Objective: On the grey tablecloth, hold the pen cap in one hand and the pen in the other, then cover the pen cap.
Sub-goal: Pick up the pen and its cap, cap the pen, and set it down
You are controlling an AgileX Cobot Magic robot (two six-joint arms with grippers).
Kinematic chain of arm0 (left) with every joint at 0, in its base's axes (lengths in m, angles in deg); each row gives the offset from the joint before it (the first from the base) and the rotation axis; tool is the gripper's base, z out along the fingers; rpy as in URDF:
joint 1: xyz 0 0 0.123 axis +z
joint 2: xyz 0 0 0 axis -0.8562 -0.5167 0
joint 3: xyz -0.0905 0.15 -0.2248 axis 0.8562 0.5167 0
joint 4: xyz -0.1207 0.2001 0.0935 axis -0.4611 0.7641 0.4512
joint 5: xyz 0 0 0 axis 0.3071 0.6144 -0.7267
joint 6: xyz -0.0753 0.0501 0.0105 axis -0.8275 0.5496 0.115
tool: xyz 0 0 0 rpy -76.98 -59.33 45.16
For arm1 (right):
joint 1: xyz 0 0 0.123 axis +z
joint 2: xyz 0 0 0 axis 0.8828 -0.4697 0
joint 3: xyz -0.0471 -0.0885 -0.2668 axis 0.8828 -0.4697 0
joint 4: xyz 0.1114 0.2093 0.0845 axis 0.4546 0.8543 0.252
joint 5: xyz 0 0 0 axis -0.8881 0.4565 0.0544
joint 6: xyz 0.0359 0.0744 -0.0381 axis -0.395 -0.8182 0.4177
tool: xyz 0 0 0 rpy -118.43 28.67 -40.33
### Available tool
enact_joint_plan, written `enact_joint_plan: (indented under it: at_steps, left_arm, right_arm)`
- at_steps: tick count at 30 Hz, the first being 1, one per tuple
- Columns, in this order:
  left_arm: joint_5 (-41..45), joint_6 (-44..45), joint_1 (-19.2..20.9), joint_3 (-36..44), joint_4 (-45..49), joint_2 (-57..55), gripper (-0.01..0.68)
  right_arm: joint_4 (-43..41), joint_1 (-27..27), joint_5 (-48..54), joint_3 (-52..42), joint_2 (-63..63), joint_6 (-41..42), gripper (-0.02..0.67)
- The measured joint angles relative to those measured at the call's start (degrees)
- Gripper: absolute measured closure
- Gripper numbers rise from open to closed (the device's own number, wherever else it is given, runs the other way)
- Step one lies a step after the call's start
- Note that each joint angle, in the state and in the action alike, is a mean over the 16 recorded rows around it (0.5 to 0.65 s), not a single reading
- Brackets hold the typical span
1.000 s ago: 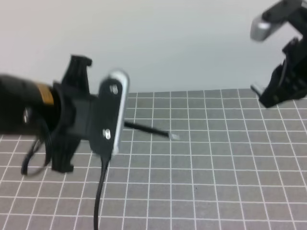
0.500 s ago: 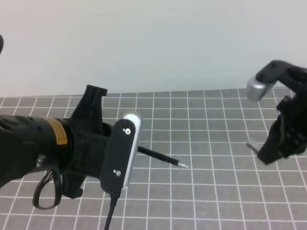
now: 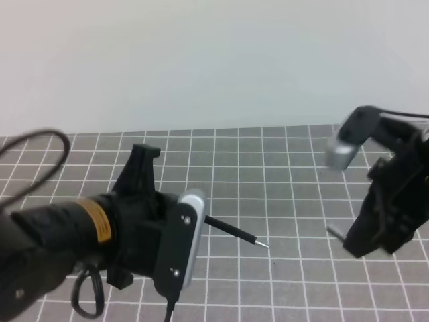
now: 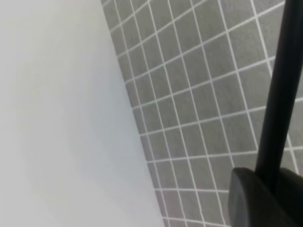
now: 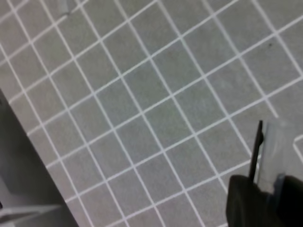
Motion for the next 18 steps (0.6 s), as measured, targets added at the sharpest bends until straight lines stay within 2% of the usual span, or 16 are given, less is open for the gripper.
enact_joint_plan:
  at_steps: [18]
  left_arm:
    - [-22.91, 3.53, -0.04, 8.5, -0.14, -0.44, 0.672]
  right_arm:
    - [-5.3, 9.19, 0.0, 0.08, 0.0, -3.17, 0.556]
